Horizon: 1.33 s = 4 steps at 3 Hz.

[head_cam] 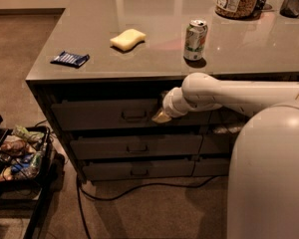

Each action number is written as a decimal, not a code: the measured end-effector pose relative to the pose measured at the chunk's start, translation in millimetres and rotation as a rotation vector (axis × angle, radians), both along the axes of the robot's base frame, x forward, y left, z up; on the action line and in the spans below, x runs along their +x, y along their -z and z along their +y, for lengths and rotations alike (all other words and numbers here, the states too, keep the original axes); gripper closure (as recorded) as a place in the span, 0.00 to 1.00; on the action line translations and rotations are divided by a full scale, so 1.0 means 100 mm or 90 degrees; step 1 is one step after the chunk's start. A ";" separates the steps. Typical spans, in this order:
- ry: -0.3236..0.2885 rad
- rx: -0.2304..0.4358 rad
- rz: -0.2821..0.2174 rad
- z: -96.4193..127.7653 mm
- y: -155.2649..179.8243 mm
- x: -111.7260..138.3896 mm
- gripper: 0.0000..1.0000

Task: Open top drawer

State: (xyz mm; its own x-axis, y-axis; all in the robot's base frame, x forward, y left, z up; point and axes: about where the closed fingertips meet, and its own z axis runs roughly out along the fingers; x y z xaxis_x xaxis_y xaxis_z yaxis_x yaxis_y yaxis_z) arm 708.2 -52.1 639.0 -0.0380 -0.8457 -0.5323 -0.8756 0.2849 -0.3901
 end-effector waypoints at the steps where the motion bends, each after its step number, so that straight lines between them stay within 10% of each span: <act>1: 0.000 0.000 0.000 0.00 0.00 0.00 0.65; 2: 0.000 0.000 0.000 0.00 0.00 0.00 0.88; 4: 0.000 0.000 0.000 0.00 0.00 0.00 1.00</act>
Offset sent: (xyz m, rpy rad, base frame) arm 0.0000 0.0000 0.0000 0.0000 0.0000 0.0000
